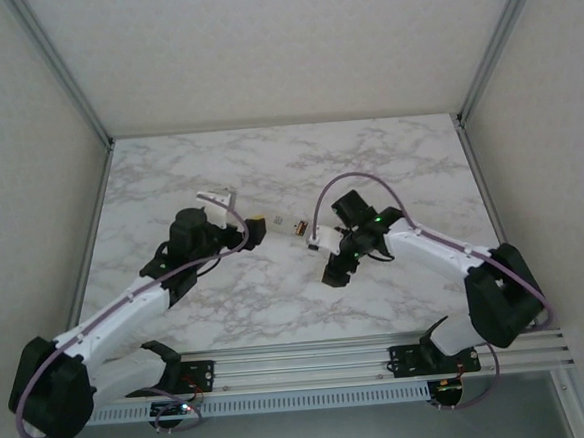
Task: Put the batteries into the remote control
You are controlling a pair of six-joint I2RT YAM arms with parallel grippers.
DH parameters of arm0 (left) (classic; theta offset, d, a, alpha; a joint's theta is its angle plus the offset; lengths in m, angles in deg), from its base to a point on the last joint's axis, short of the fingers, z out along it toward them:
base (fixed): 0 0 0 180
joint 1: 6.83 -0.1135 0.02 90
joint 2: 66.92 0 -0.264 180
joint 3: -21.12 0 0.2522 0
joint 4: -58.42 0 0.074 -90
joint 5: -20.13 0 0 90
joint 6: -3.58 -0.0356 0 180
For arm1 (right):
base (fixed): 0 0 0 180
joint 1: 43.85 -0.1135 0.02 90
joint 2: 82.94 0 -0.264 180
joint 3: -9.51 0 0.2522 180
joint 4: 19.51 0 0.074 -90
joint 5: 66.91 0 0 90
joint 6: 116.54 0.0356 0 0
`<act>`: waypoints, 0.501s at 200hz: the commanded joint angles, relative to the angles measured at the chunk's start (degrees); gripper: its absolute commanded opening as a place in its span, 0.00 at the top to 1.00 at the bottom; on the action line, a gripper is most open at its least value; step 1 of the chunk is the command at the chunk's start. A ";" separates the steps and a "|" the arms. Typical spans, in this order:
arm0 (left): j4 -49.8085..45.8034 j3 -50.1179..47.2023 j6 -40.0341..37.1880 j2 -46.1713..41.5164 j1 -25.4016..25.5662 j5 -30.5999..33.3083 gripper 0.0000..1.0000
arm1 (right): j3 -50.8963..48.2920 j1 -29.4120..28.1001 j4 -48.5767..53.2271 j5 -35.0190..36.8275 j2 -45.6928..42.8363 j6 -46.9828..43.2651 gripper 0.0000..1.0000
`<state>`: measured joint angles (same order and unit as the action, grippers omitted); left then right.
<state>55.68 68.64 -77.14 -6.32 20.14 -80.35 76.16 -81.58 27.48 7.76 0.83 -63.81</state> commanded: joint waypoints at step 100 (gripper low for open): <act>7.01 -7.55 10.34 -9.19 -2.13 7.05 0.00 | -3.16 -1.52 -8.55 0.88 10.05 -10.54 0.24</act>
<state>60.27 61.84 -67.90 -14.45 18.56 -73.84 72.59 -82.79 19.92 9.90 9.14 -73.47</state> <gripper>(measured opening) 0.995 0.781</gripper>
